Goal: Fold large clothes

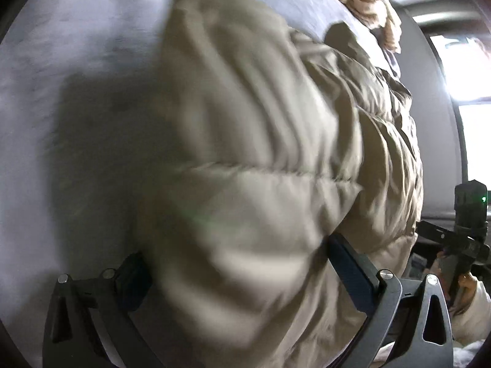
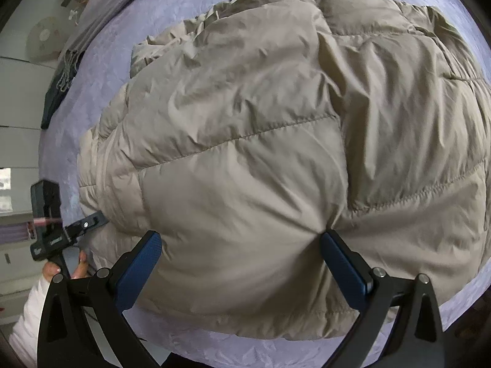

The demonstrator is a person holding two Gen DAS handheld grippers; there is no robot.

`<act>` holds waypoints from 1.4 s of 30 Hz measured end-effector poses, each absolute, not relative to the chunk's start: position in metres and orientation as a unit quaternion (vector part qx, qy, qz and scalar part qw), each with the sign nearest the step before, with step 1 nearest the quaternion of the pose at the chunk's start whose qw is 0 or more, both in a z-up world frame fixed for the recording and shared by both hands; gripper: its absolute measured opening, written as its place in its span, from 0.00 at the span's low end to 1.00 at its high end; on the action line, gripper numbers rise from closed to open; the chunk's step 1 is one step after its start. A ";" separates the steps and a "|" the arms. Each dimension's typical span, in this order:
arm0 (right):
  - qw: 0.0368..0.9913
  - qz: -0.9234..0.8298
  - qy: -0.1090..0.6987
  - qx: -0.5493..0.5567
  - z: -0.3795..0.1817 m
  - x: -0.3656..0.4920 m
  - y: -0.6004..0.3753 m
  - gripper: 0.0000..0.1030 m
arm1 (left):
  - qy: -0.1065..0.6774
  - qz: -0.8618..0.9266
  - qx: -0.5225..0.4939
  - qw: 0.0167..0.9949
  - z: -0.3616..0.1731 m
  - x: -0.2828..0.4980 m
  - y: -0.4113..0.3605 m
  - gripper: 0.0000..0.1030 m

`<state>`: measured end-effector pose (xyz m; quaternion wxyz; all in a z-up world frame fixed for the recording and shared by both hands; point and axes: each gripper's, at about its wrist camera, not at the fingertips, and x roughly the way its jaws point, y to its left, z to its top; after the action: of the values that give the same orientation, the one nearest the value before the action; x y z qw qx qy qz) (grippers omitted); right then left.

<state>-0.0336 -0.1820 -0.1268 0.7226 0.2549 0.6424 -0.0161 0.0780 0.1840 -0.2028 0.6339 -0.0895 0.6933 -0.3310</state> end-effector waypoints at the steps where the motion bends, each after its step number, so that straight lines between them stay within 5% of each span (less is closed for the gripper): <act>1: 0.722 -0.016 0.643 0.253 -0.127 -0.032 -0.182 1.00 | 0.693 -0.337 -0.089 0.631 -0.204 0.078 0.180 1.00; 5: 0.719 -0.006 0.648 0.252 -0.119 -0.029 -0.181 1.00 | 0.696 -0.365 -0.048 0.617 -0.207 0.070 0.159 1.00; 6: 0.721 -0.002 0.646 0.251 -0.116 -0.028 -0.182 1.00 | 0.693 -0.375 -0.038 0.615 -0.205 0.067 0.157 0.87; 7: 0.725 0.000 0.643 0.247 -0.111 -0.028 -0.183 1.00 | 0.694 -0.387 -0.051 0.604 -0.203 0.066 0.158 0.62; 9: 0.741 -0.002 0.629 0.236 -0.100 -0.029 -0.186 1.00 | 0.704 -0.396 -0.094 0.582 -0.199 0.065 0.162 0.35; 10: 0.752 -0.007 0.618 0.231 -0.094 -0.028 -0.188 0.99 | 0.701 -0.393 -0.102 0.586 -0.191 0.064 0.164 0.30; 12: 0.771 -0.009 0.594 0.231 -0.087 -0.024 -0.193 0.79 | 0.695 -0.390 -0.099 0.596 -0.174 0.060 0.164 0.25; 14: 0.778 -0.010 0.582 0.239 -0.088 -0.016 -0.199 0.20 | 0.687 -0.392 -0.105 0.603 -0.153 0.054 0.163 0.25; 15: 0.781 -0.014 0.575 0.243 -0.091 -0.009 -0.202 0.15 | 0.682 -0.394 -0.110 0.606 -0.140 0.050 0.162 0.25; 25: 0.796 -0.010 0.531 0.290 -0.147 0.059 -0.233 0.05 | 0.652 -0.400 -0.105 0.636 -0.024 0.009 0.084 0.25; 33: 0.757 0.037 0.542 0.362 -0.178 0.065 -0.254 0.01 | 0.668 -0.404 -0.091 0.618 -0.008 -0.003 -0.006 0.26; 38: 0.737 0.053 0.522 0.427 -0.153 0.009 -0.285 0.06 | 0.667 -0.434 -0.071 0.602 -0.001 -0.011 -0.044 0.35; 40: 0.730 0.056 0.511 0.449 -0.146 -0.029 -0.297 0.06 | 0.672 -0.459 -0.077 0.577 -0.005 -0.016 -0.060 0.59; 42: 0.729 0.041 0.499 0.467 -0.141 -0.074 -0.313 0.06 | 0.677 -0.480 -0.092 0.551 -0.010 -0.017 -0.074 0.70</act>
<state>-0.0736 -0.3131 -0.1408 0.7289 0.4673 0.4987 0.0412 -0.0171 -0.0745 -0.0097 0.5509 -0.0920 0.6767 -0.4796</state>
